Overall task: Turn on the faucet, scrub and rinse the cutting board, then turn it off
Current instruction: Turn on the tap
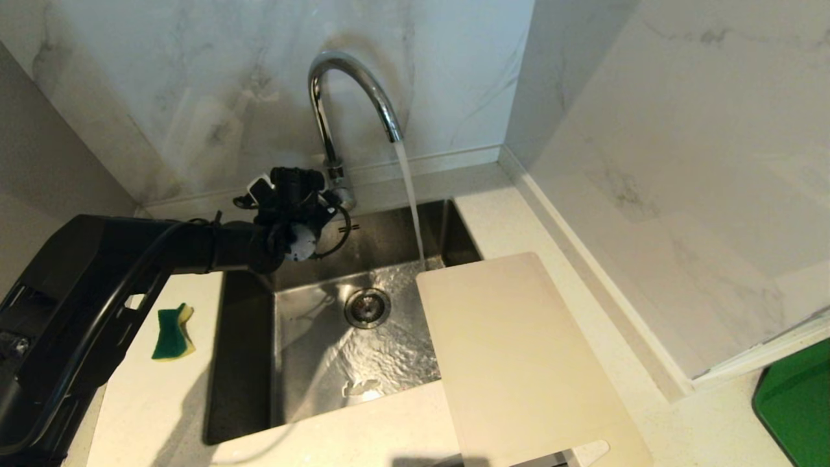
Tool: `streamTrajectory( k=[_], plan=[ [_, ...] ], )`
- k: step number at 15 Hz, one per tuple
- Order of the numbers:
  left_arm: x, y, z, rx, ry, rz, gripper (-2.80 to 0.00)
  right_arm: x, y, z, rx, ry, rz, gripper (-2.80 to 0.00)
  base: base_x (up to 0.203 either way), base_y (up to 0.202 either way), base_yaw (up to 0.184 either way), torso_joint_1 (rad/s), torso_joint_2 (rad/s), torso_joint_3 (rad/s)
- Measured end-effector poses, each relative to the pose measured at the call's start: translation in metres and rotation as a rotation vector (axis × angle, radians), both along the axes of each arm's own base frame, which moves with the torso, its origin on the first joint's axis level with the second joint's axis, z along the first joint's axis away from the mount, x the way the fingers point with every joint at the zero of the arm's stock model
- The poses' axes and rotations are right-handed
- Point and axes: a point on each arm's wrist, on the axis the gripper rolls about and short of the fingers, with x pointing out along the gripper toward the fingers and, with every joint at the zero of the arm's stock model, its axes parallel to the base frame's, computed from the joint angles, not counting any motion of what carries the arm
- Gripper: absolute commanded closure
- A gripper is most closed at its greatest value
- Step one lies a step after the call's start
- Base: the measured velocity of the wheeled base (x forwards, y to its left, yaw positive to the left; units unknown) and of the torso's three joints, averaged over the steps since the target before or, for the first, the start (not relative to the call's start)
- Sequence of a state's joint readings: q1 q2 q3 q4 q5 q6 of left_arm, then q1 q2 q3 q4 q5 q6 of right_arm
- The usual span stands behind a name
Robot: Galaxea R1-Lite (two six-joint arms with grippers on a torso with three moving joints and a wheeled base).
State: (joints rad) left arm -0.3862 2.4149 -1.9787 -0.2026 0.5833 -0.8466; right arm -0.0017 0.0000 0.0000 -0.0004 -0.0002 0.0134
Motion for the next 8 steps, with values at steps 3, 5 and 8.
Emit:
streamTrajectory(
  k=[3, 5, 8],
  plan=[
    [-0.003, -0.005, 0.004, -0.001, -0.011, 0.003, -2.8, 0.0, 0.0, 0.0, 0.0, 0.0, 0.0, 0.0, 0.0, 0.0, 0.0, 0.0, 0.0, 0.0],
    [-0.006, -0.007, 0.007, -0.01, -0.019, 0.0, -2.8, 0.0, 0.0, 0.0, 0.0, 0.0, -0.001, 0.0, 0.0, 0.0, 0.0, 0.0, 0.0, 0.0],
    [-0.008, -0.009, 0.013, -0.018, -0.036, 0.003, -2.8, 0.0, 0.0, 0.0, 0.0, 0.0, 0.0, 0.0, 0.0, 0.0, 0.0, 0.0, 0.0, 0.0]
  ],
)
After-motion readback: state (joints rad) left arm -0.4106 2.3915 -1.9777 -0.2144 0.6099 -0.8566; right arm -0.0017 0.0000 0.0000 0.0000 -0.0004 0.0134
